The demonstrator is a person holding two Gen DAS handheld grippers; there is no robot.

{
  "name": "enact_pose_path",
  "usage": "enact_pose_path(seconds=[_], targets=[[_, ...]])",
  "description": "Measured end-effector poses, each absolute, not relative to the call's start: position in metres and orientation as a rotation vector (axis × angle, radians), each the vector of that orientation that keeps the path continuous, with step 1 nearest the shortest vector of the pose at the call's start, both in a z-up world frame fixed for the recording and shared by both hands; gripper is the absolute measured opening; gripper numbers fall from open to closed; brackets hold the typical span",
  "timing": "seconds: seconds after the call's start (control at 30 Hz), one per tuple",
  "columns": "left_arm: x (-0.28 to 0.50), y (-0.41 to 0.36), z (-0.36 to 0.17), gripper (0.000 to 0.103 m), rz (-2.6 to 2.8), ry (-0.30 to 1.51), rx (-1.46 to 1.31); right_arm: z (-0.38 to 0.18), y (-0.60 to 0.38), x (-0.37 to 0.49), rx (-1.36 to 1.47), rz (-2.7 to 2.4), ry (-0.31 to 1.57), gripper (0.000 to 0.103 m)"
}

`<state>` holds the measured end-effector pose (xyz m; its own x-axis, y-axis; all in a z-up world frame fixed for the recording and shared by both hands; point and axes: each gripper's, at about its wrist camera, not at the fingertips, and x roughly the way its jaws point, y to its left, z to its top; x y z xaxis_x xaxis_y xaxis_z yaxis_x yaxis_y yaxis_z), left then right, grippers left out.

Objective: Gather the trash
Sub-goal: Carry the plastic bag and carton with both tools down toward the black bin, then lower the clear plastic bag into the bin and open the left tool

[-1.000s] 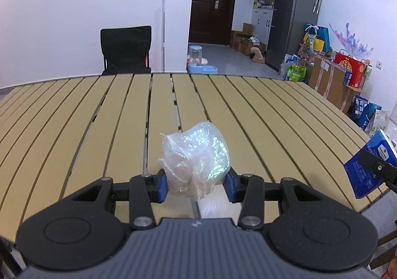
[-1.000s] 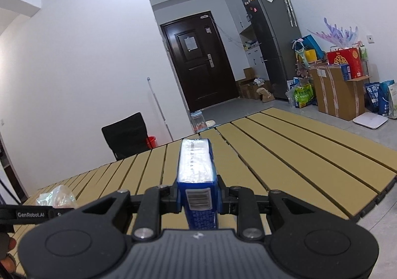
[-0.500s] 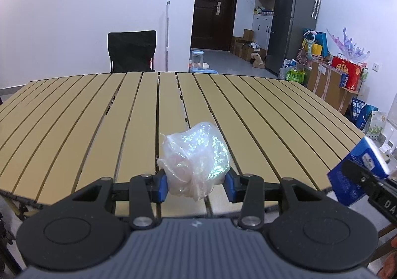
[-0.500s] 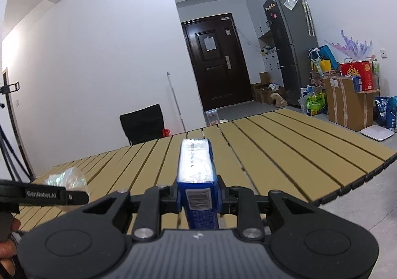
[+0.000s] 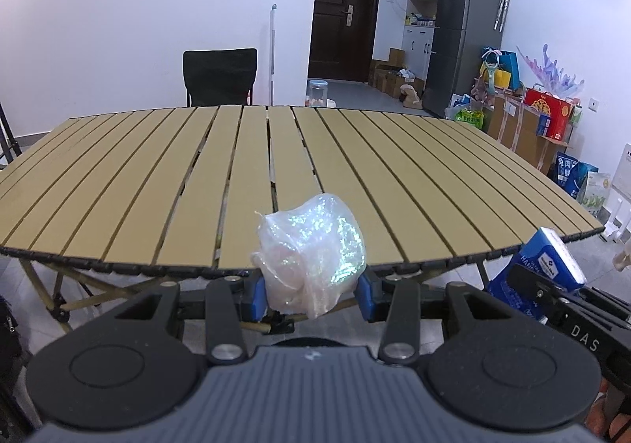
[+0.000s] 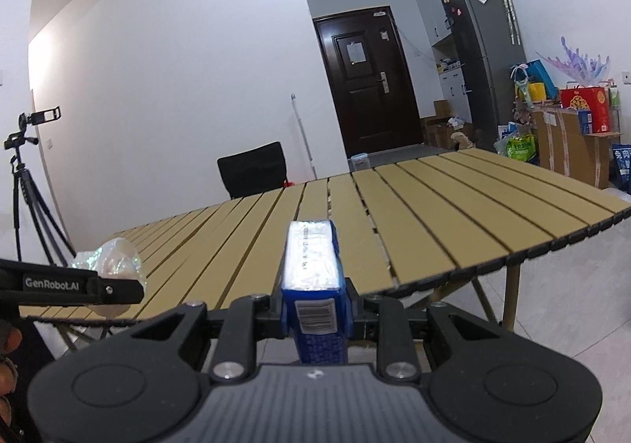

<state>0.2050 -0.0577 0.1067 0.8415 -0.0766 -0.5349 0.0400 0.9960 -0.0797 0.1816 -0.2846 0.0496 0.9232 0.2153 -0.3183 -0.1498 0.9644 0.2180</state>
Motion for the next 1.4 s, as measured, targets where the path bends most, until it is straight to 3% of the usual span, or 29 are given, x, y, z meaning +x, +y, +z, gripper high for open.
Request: enact_pose_path(seconds=[0.93, 1.4], targets=[[0.121, -0.034, 0.052, 0.043, -0.084, 0.637, -0.048, 0.003, -0.254, 0.117, 0.134, 0.206, 0.506, 0.023], [0.112, -0.013, 0.002, 0.043, -0.054, 0.762, -0.089, -0.036, -0.239, 0.107, 0.039, 0.211, 0.639, 0.023]])
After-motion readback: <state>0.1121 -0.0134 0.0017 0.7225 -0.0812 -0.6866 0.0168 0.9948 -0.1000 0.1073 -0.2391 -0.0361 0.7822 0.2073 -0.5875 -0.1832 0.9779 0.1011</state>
